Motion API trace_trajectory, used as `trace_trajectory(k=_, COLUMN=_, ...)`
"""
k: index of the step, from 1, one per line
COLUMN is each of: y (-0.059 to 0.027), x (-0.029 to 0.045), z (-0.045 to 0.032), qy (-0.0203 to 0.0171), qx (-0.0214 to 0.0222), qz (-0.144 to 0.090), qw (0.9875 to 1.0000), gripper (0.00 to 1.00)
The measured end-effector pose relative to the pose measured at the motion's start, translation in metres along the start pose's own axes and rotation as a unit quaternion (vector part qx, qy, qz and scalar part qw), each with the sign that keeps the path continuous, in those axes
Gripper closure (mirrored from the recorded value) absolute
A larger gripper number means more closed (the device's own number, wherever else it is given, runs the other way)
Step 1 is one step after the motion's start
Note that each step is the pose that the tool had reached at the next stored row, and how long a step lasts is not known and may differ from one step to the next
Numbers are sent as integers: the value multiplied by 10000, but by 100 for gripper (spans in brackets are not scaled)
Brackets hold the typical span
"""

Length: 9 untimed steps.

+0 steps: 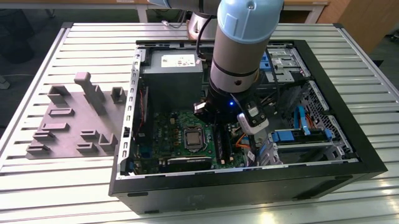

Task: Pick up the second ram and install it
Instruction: 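Press down the second ram until it locks into place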

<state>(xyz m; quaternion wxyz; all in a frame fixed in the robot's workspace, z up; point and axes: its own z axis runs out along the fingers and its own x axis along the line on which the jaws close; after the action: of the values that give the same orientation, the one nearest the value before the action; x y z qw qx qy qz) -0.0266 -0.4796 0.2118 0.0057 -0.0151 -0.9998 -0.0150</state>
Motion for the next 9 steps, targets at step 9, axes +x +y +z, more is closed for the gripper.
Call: trace_trajectory(k=9, y=0, x=0, z=1, qy=1, qx=-24, qz=0, qw=10000, gripper=86)
